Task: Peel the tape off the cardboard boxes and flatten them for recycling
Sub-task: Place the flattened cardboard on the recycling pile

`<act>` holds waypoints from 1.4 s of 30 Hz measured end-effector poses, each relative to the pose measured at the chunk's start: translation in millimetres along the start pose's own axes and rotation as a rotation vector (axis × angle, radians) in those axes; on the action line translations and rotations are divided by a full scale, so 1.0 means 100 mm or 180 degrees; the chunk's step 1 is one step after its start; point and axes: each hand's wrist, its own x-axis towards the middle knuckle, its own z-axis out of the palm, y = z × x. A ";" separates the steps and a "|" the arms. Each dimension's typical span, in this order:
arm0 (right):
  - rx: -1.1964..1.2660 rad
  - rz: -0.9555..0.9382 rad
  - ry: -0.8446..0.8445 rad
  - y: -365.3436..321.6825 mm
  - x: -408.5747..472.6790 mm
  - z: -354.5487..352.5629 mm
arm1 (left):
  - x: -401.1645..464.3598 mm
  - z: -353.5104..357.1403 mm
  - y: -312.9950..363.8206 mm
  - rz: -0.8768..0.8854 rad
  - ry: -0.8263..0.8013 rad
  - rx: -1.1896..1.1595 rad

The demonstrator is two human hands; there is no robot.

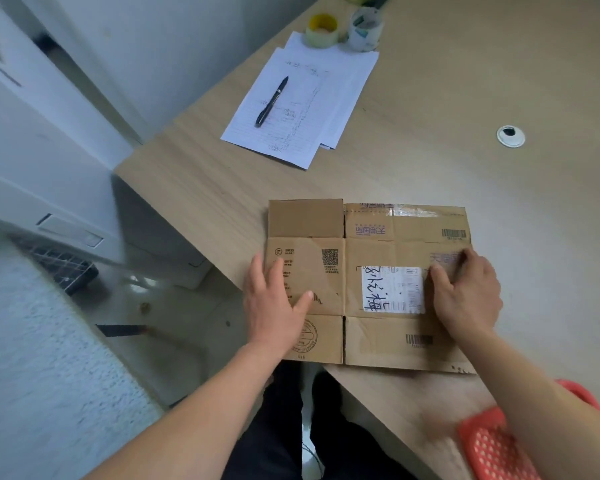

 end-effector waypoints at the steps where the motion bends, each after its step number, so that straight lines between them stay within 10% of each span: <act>1: 0.0085 0.0025 -0.0052 -0.02 -0.01 -0.03 | -0.01 -0.03 0.02 -0.0043 -0.0009 -0.0164; 8: 0.0475 0.0410 -0.0413 -0.29 -0.04 -0.21 | -0.11 -0.32 -0.07 -0.0954 0.0118 -0.1294; 19: 0.0459 -0.0485 -0.0645 -1.21 -0.56 -0.19 | -0.60 -0.97 -0.55 -0.1170 0.1108 -0.0382; 32: 0.0794 -0.1824 -0.2039 -2.55 -2.07 0.37 | -1.76 -1.95 -2.26 -0.1917 0.2072 -0.1156; 42: 0.0408 -0.2581 -0.2016 -3.65 -4.16 1.14 | -2.68 -2.78 -4.14 -0.2538 0.2393 -0.1028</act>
